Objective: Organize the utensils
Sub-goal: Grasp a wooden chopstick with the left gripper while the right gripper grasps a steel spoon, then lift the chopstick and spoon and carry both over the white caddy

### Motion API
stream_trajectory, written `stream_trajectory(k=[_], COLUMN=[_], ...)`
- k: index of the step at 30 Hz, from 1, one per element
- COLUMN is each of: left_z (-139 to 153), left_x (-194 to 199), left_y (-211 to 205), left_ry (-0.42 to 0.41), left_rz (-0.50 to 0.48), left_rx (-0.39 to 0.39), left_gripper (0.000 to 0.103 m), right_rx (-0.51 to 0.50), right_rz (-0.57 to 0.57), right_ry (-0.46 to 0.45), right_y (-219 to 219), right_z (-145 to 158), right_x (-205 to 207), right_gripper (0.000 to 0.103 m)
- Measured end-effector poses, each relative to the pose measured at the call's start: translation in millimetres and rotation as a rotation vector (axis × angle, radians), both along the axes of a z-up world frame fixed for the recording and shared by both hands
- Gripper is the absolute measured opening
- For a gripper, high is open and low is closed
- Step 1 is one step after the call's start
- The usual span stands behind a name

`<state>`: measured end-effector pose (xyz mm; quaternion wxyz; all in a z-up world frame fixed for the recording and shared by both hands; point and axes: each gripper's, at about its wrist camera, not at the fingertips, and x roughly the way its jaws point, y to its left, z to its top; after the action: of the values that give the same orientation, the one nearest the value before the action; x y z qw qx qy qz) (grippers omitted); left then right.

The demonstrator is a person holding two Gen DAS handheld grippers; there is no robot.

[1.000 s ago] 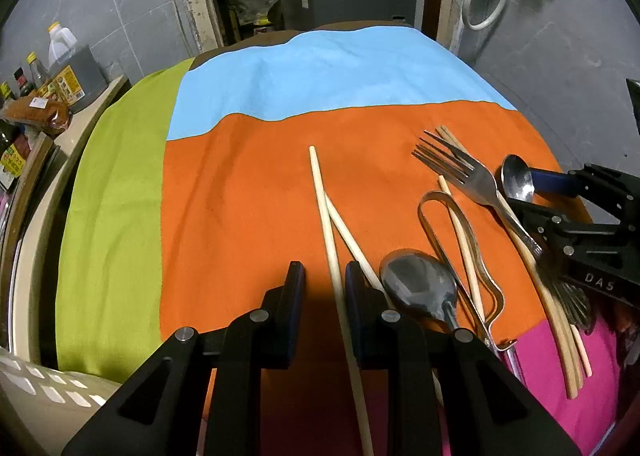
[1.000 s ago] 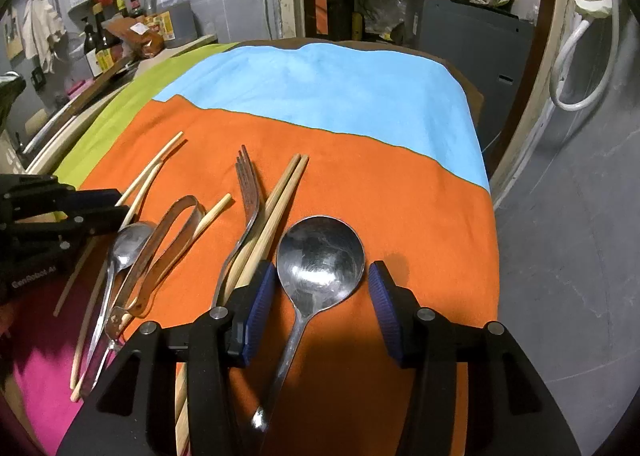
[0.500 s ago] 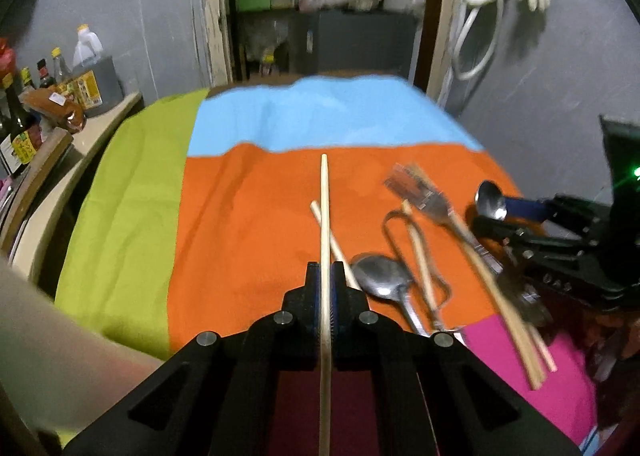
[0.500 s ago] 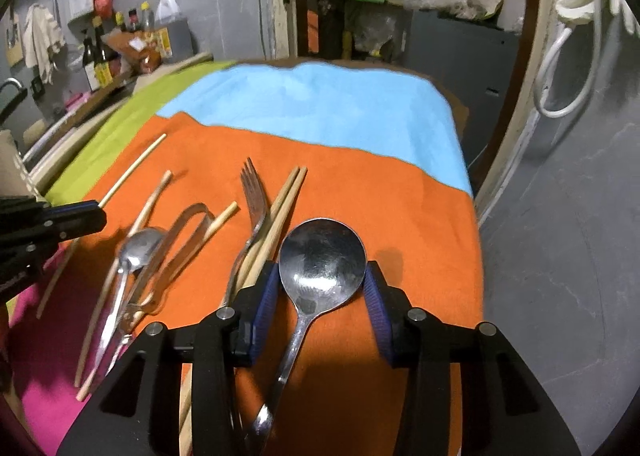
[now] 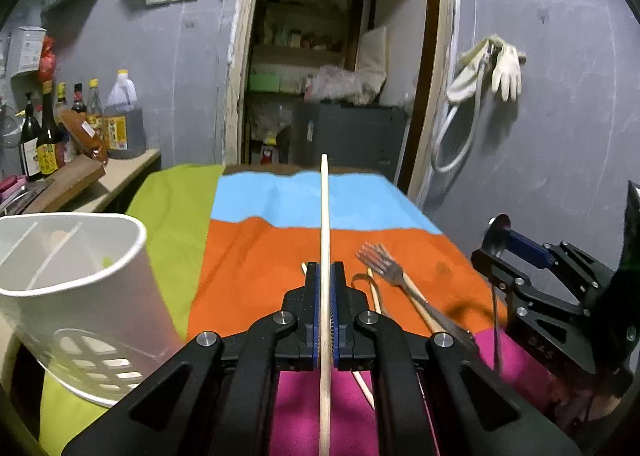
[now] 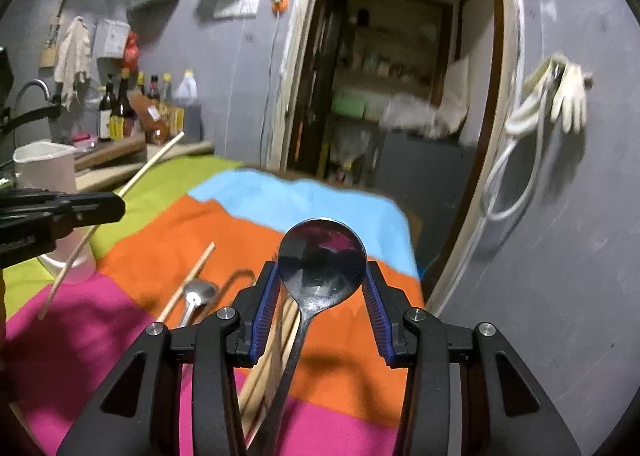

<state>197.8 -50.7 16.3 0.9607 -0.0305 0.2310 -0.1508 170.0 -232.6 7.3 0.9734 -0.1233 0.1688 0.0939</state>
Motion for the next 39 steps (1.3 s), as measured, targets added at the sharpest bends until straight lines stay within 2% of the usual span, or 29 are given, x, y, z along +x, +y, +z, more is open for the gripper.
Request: stream_trajectory(k=[8,20,24,30,39], left_z=[25,74,86,89,77], left_x=[-12,-26,-26,-17,5], left_y=[27,102,139,195,235], left_ry=[-0.119,-0.305,-0.346,-0.361,-0.356], left_rz=[0.034,0.152,0.223,0.315,0.371], left_rx=[-0.052,-0.082,-0.1,-0.169,-0.225], left_gripper=[0.003,0.003,0.003,0.003,0.003], right_rx=[0.057,0.158,0.195,0.264,0.278], right_rz=[0.02,0.168,0.232,0.311,0.363], right_ry=[-0.16,-0.289,-0.292,-0.285,-0.241], right_y=[20,85,109,144,182], right_z=[39,90,100,112,103], right_x=[-15,-22,-20,-14,1], right_gripper=[0.04,0.04,0.04,0.04,0.04])
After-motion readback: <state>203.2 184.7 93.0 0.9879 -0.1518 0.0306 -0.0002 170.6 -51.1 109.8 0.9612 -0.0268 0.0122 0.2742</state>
